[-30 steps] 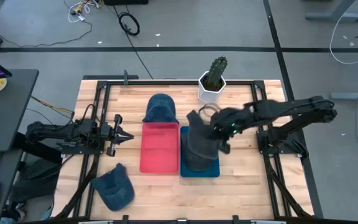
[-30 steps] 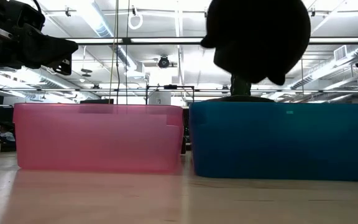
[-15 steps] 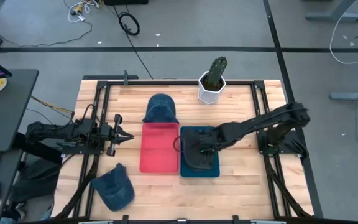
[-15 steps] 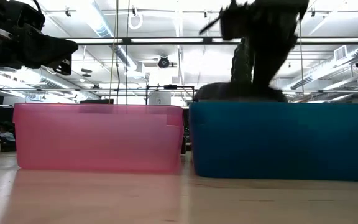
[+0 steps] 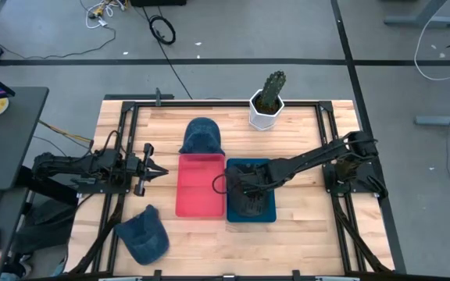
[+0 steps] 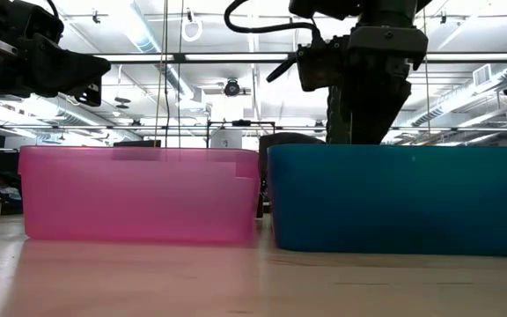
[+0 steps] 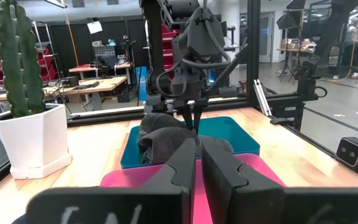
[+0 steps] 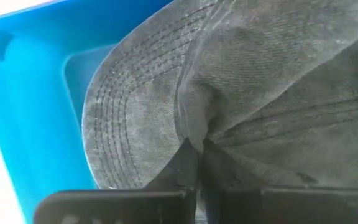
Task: Pick & Place hat
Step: Put the gray cap into the blue bin
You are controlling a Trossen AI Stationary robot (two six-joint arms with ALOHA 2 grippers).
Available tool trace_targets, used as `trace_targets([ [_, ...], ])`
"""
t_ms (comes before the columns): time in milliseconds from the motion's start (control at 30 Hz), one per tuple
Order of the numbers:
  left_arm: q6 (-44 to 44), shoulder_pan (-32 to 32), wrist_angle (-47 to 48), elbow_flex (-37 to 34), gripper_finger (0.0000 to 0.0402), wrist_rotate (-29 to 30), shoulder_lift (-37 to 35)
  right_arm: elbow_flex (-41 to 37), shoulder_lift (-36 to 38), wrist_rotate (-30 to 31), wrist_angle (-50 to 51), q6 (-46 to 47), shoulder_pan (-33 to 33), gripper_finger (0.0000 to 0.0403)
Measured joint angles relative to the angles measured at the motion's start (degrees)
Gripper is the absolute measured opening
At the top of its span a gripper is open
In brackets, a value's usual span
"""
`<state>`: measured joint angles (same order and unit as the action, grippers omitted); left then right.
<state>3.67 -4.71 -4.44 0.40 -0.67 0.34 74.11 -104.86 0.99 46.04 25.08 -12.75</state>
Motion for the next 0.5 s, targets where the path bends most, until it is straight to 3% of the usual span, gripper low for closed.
trace_targets([
  [500,0.0,0.0,0.0,0.0,0.003,0.0,0.0,-0.3,4.6,-0.9,0.5,-0.1,0.0,0.0135],
])
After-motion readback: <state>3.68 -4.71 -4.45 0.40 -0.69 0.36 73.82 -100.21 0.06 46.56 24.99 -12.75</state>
